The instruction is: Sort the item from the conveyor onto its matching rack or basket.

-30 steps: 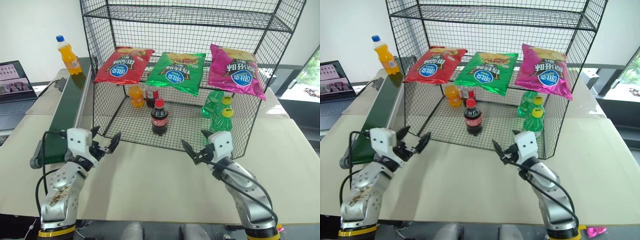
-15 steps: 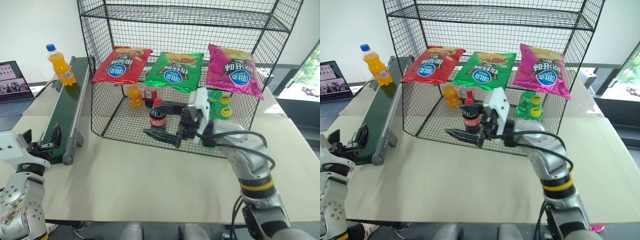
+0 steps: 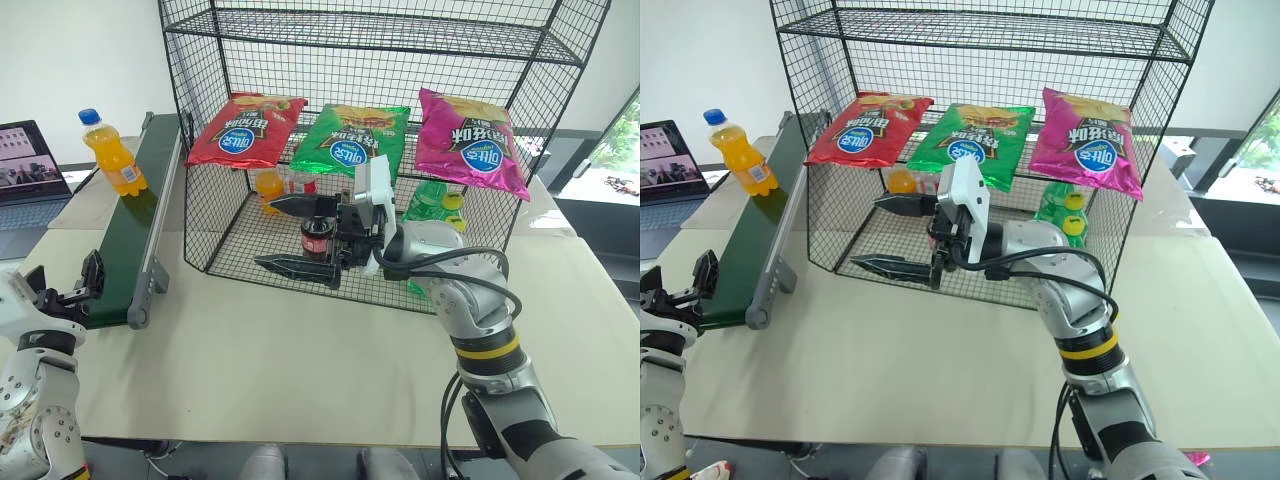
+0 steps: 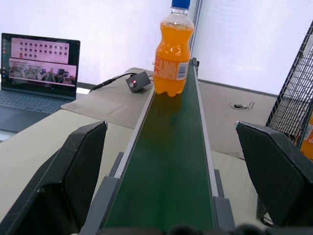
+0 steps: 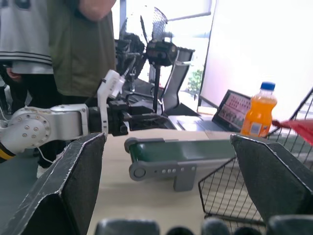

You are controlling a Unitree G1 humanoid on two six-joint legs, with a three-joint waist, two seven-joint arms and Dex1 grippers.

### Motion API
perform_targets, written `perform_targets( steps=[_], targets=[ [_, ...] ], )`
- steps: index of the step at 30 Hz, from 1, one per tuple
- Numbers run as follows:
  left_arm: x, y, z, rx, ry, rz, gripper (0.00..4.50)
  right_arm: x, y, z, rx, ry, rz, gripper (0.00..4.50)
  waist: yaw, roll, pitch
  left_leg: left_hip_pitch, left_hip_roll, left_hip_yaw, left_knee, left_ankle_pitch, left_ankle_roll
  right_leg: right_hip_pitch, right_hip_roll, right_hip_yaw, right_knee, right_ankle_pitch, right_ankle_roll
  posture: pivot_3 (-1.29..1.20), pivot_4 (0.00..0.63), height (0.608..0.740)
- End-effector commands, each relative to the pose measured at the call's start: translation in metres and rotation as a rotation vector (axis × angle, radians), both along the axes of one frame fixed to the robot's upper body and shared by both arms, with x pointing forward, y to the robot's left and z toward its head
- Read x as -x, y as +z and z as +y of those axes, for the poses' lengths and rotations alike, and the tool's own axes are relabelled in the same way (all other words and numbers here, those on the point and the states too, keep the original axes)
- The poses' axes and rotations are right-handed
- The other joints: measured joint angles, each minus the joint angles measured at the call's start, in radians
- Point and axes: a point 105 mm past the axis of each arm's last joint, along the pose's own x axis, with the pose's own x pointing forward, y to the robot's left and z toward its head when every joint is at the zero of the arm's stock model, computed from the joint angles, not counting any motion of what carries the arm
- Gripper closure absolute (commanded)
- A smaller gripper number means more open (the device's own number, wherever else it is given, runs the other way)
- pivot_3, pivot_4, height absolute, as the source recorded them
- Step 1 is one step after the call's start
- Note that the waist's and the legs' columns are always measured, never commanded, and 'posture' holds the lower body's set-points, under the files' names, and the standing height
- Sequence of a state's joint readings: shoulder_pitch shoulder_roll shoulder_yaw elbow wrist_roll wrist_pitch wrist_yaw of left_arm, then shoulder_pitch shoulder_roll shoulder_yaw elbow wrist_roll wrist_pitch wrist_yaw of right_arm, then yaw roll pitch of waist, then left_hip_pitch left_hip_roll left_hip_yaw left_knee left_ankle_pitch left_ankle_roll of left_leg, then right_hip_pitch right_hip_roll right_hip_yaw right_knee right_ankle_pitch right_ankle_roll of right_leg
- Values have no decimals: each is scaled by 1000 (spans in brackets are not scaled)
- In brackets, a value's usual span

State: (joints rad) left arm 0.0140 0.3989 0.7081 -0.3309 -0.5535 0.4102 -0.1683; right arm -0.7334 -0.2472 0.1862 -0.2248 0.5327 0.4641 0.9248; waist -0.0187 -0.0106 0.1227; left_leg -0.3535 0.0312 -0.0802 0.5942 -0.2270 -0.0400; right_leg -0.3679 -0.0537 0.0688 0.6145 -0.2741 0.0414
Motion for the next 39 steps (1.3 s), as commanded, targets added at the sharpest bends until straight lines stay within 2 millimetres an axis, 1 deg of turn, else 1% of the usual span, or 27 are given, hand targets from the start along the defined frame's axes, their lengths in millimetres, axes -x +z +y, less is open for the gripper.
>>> perform_targets(
  steps=[1,8,12,15,23,35,38,39],
  targets=[
    [-2,17,3,-41,-9,-53,32,8,16,-2,-58,24,-66,0,0,0,0,0,0,0,0,0,0,0,0,0,0,0,0,0,150,738],
    [-11,19,5,-71,-24,-40,32,7,19,-2,-81,3,-69,0,-1,0,0,0,0,0,0,0,0,0,0,0,0,0,0,0,150,738],
    [-16,22,4,-80,-42,-44,32,7,20,-4,-89,-3,-68,0,0,0,0,0,0,0,0,0,0,0,0,0,0,0,0,0,150,738],
    [-20,27,3,-86,-55,-56,32,8,21,-5,-97,-1,-66,0,1,0,0,0,0,0,0,0,0,-1,0,0,0,0,0,0,150,738],
    [-29,37,10,-101,-59,-80,32,8,21,-5,-98,-11,-72,0,-3,0,0,0,0,0,-1,0,0,-1,0,0,0,0,0,0,150,738],
    [-35,35,20,-99,-58,-66,32,6,22,-7,-104,-28,-68,0,-2,0,0,0,0,0,-2,0,0,-1,0,0,0,0,0,0,150,738],
    [-35,33,18,-87,-86,-59,803,7,21,-6,-105,-28,-62,0,-2,0,0,0,0,0,-2,0,0,-1,0,0,0,0,0,0,150,738],
    [-35,32,17,-87,-88,-59,1195,7,21,-6,-106,-28,-61,0,-1,0,0,0,0,0,-2,0,0,-1,0,0,0,0,0,0,150,738]
  ],
)
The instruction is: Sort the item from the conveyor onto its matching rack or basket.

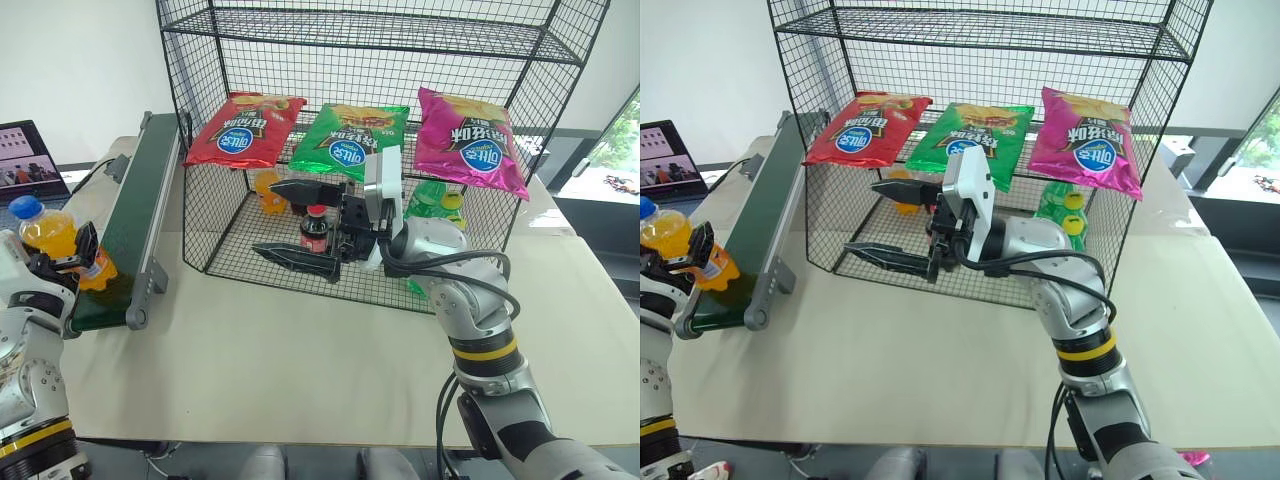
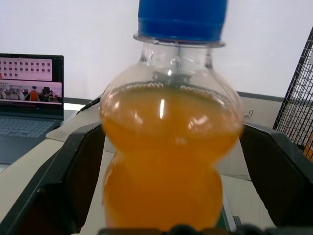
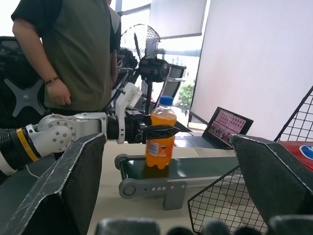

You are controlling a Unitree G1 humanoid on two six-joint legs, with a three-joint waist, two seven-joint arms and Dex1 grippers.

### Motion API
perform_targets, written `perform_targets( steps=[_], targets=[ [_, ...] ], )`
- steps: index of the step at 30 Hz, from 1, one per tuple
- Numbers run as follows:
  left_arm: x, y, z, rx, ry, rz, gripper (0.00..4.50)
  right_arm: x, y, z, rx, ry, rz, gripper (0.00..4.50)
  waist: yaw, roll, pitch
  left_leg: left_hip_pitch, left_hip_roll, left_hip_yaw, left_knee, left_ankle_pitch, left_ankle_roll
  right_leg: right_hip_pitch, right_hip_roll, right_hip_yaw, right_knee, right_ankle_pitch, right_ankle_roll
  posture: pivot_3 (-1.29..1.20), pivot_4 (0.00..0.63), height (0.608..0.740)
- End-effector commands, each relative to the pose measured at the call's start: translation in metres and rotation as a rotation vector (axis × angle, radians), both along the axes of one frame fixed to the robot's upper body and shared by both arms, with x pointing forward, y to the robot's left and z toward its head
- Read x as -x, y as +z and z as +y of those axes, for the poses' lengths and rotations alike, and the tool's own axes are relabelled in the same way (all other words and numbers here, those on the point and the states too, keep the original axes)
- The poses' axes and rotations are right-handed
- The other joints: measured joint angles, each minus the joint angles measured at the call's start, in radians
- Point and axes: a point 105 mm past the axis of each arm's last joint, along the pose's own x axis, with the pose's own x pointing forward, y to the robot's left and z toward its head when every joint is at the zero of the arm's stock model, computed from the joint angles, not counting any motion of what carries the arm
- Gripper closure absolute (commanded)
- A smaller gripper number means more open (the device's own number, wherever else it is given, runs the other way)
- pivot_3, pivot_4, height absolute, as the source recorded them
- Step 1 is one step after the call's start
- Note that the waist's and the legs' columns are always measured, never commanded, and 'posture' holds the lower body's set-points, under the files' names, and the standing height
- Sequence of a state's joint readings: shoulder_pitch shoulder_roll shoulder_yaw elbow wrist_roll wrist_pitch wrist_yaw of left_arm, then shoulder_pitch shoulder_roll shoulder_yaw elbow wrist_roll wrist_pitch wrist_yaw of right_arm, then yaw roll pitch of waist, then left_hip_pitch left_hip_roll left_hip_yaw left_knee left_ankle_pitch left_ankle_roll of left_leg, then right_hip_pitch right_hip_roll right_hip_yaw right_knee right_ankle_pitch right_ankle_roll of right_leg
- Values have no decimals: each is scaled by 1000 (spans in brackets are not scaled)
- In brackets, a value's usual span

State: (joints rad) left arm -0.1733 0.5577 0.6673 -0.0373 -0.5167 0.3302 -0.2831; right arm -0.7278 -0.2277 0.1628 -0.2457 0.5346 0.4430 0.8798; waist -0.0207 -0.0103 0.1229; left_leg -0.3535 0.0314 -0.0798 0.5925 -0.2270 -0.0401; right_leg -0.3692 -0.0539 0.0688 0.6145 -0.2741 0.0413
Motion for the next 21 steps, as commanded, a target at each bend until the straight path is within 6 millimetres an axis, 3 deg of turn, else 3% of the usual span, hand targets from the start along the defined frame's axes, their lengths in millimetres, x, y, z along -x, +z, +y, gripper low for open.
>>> perform_targets(
  steps=[1,2,7,14,17,21],
  targets=[
    [3,14,-3,-28,-24,-42,1713,7,11,-4,-44,9,-39,0,3,0,0,0,0,0,0,0,0,0,0,0,0,0,0,0,150,738],
    [4,14,-6,-27,-33,-43,1968,7,11,-4,-44,6,-38,0,3,0,0,0,0,0,0,0,0,0,0,0,0,0,0,0,150,738],
    [12,22,-25,-43,-103,-50,1979,5,9,-9,-35,-30,-34,0,5,0,0,0,0,0,0,0,0,0,0,0,0,0,0,0,150,738],
    [22,31,-110,-101,-433,29,1979,-2,-23,-26,56,-164,4,0,8,-3,1,-1,-1,0,0,0,0,0,-2,0,-1,0,0,0,150,738],
    [14,31,-138,-116,-520,44,1979,-4,-37,-27,95,-215,18,0,3,-2,1,-1,-1,0,0,0,0,0,-1,0,-1,0,0,0,150,738],
    [-16,22,-159,-129,-549,40,1979,-9,-47,-25,100,-284,46,0,2,-2,2,-1,0,0,0,0,0,0,1,0,0,0,0,0,150,738]
  ],
)
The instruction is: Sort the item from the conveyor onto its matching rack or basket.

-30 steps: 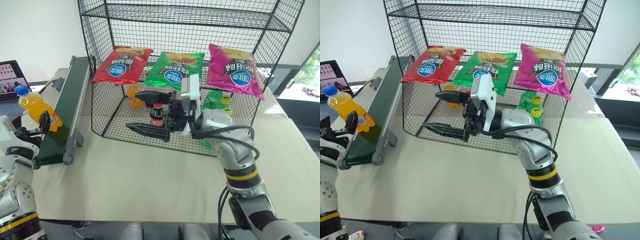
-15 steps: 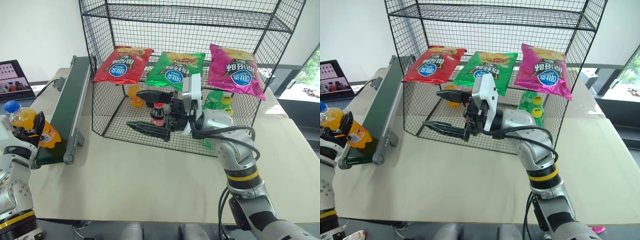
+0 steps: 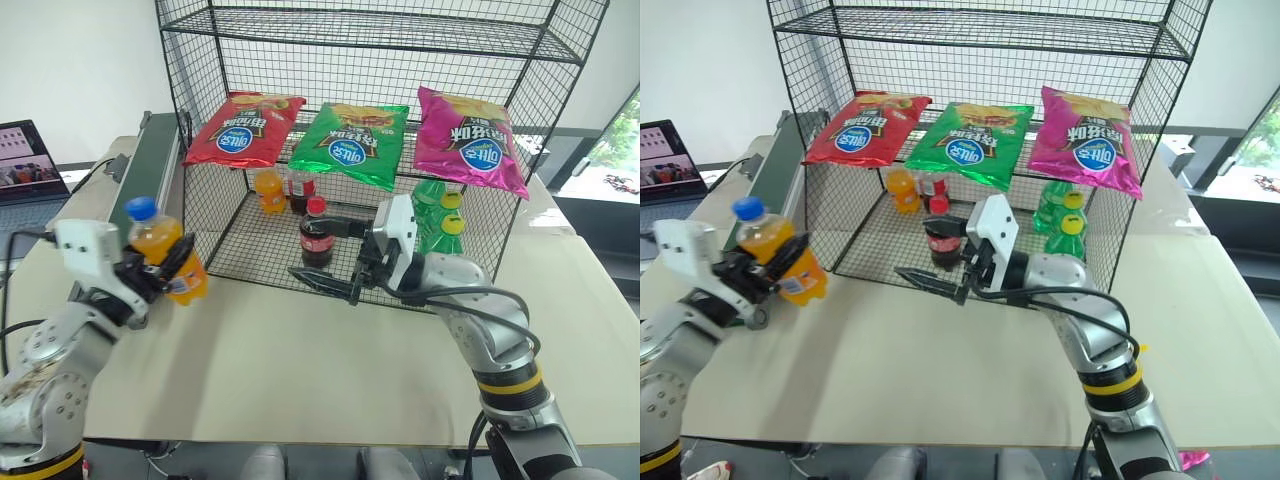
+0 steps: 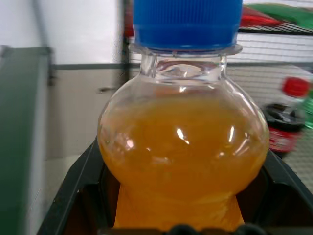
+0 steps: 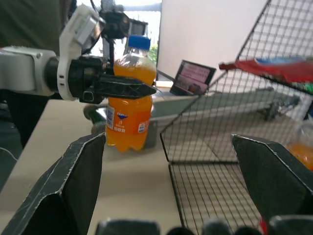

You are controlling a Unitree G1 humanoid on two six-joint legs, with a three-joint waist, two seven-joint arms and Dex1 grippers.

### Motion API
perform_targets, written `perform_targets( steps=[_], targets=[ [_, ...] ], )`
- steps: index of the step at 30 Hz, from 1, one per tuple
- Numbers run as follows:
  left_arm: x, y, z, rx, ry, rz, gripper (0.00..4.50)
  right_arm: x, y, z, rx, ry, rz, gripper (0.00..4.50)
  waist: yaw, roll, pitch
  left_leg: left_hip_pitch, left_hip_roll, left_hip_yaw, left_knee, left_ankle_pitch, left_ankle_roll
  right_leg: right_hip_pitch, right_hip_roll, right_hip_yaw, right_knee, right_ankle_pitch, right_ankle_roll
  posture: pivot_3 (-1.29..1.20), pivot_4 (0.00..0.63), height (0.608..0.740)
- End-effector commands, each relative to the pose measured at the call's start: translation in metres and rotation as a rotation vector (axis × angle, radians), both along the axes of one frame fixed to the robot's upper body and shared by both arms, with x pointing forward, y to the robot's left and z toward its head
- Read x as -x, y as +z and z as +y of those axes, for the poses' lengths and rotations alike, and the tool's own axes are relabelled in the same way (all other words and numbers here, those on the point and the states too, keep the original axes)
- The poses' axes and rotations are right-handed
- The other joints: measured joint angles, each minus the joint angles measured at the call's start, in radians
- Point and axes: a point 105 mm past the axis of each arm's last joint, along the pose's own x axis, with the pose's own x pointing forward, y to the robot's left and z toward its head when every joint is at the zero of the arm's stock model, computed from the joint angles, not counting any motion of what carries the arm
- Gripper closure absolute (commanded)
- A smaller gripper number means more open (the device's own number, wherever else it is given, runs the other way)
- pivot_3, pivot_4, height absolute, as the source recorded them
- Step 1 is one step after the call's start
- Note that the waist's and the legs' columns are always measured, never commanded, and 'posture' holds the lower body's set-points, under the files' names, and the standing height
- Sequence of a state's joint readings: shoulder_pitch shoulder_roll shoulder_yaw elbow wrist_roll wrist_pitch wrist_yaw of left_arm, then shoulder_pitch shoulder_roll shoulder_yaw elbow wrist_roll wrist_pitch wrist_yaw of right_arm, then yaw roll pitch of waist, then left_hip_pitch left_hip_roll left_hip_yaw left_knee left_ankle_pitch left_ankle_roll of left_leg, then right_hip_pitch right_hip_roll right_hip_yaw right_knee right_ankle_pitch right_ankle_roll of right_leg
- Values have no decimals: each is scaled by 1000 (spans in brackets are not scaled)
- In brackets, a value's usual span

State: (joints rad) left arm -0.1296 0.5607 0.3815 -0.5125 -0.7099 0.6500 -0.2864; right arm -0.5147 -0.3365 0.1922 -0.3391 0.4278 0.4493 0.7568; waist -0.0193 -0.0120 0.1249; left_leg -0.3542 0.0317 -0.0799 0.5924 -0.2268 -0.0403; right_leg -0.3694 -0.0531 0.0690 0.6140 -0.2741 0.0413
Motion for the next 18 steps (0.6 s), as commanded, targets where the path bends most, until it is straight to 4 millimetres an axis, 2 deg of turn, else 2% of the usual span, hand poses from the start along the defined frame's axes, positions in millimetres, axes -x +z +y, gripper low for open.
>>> perform_targets(
  steps=[1,4,9,15,18],
  targets=[
    [-22,7,-9,-37,11,-78,1979,1,6,4,-16,-49,-42,0,-1,0,0,0,0,0,0,0,0,0,0,0,0,0,0,0,150,738],
    [-59,1,-10,-13,63,-120,1979,-6,1,6,-18,-111,-36,0,1,0,0,0,-1,0,0,0,0,0,0,0,-1,0,0,0,150,738],
    [-101,-10,-14,-6,122,-177,1979,-17,-4,6,-25,-209,-35,0,4,-1,0,-1,-1,0,0,0,0,0,0,0,-2,0,0,0,150,738],
    [-126,-15,-34,31,77,-197,1979,-18,-4,5,-41,-255,-34,0,7,-1,0,-3,-2,0,0,0,0,-1,-1,0,-2,0,0,0,150,738],
    [-133,-18,-34,40,101,-210,1979,-18,-4,3,-50,-273,-30,0,4,-1,0,-3,-2,0,1,0,0,-1,-1,0,-2,1,1,0,150,738]
  ],
)
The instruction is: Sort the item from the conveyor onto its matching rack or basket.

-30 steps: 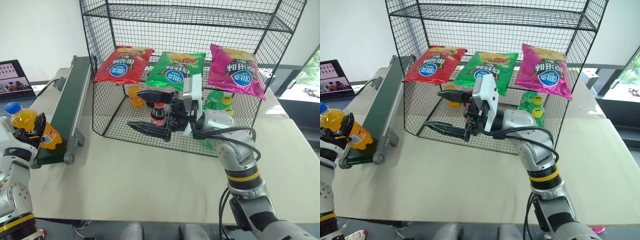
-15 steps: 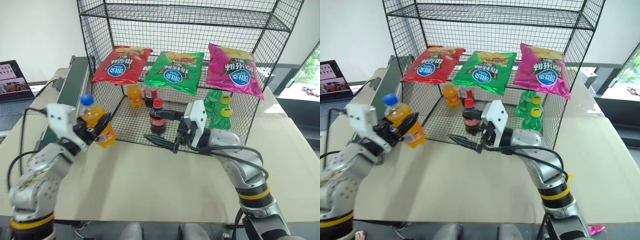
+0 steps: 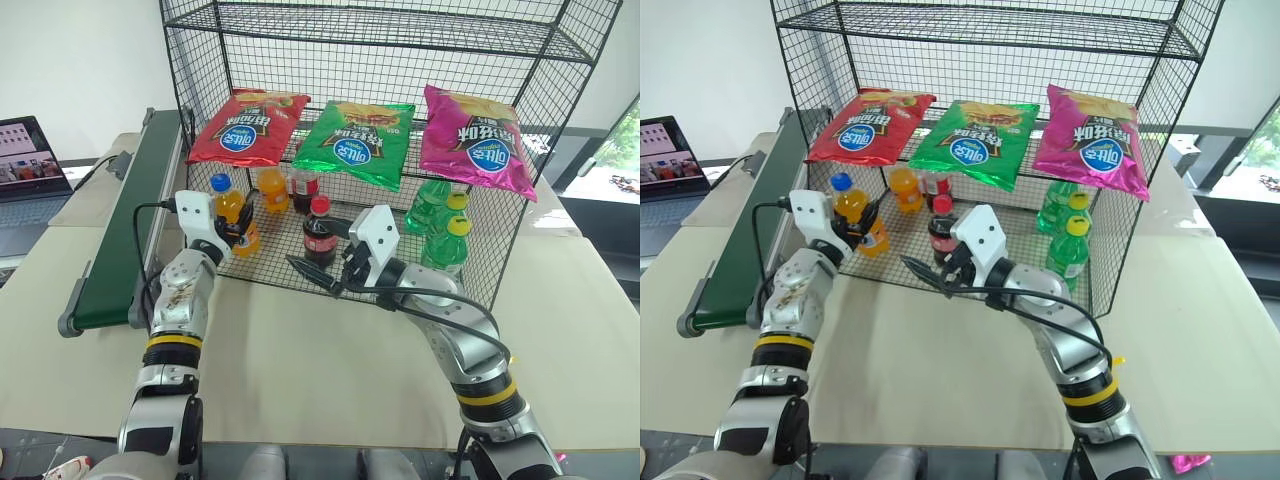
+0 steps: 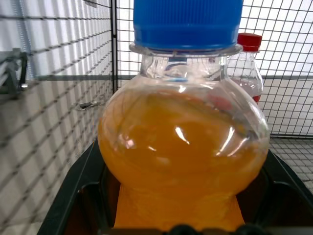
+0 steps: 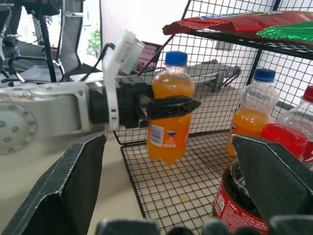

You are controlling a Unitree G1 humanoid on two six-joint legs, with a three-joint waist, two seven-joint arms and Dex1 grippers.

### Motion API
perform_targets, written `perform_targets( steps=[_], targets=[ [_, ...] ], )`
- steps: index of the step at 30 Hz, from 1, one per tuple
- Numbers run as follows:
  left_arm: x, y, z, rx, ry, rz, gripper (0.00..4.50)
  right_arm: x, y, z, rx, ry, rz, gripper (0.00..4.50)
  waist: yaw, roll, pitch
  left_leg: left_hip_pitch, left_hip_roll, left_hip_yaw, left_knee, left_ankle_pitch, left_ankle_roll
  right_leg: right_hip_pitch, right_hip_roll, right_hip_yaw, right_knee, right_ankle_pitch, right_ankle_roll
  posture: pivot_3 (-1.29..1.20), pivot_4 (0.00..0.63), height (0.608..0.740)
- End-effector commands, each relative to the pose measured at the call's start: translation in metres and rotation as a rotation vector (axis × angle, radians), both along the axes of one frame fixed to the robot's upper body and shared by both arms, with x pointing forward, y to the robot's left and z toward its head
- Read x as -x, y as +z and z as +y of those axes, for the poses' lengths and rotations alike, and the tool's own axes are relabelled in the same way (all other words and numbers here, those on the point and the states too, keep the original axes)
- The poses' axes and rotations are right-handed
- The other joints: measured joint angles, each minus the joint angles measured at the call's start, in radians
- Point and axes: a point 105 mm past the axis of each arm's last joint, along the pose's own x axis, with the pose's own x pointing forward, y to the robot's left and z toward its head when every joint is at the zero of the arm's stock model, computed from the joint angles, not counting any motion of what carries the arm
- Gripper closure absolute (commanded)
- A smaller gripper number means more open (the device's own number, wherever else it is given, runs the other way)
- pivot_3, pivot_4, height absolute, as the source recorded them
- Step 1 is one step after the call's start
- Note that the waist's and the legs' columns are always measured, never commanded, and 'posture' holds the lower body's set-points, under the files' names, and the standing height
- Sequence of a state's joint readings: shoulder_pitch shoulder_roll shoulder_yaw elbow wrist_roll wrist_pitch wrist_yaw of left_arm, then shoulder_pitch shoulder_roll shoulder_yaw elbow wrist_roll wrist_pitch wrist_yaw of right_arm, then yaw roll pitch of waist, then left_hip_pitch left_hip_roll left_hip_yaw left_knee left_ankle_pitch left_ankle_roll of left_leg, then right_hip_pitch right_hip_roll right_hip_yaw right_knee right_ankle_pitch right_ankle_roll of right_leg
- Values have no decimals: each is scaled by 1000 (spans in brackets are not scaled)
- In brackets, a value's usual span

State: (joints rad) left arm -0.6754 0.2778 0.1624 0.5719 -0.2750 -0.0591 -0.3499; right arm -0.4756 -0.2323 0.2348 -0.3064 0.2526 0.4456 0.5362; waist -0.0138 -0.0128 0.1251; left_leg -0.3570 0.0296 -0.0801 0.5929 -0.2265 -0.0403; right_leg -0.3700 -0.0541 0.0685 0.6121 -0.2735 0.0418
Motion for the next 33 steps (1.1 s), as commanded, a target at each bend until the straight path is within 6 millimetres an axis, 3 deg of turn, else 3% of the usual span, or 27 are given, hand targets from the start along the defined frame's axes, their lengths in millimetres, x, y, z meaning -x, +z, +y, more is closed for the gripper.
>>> perform_targets(
  steps=[1,5,15,24,29,33],
  targets=[
    [-6,24,1,-20,21,-113,1179,6,13,-2,-34,-15,-53,0,-1,0,0,0,0,0,0,0,0,0,0,0,1,0,0,0,150,738],
    [-8,17,4,-31,26,-102,31,5,18,-7,-51,-43,-64,0,-5,0,0,1,0,0,0,0,0,0,0,0,1,0,0,0,150,738],
    [11,7,5,-22,-48,-54,31,0,23,-13,-62,-62,-72,0,-5,0,0,2,0,0,0,0,0,1,0,0,2,0,0,0,150,738],
    [64,1,26,-118,-56,59,31,2,16,-18,-55,-64,-48,0,-14,1,0,3,1,0,0,0,0,1,0,0,4,0,0,0,150,738],
    [117,-33,21,-184,-96,195,31,8,-26,-57,-5,-258,21,0,-7,2,-3,3,1,0,-1,-1,1,3,-1,0,2,0,0,0,150,738],
    [131,-54,13,-193,-78,241,31,15,-51,-76,-8,-417,64,0,1,3,-2,2,0,1,0,-1,1,1,-2,1,1,-1,1,0,150,738]
  ],
)
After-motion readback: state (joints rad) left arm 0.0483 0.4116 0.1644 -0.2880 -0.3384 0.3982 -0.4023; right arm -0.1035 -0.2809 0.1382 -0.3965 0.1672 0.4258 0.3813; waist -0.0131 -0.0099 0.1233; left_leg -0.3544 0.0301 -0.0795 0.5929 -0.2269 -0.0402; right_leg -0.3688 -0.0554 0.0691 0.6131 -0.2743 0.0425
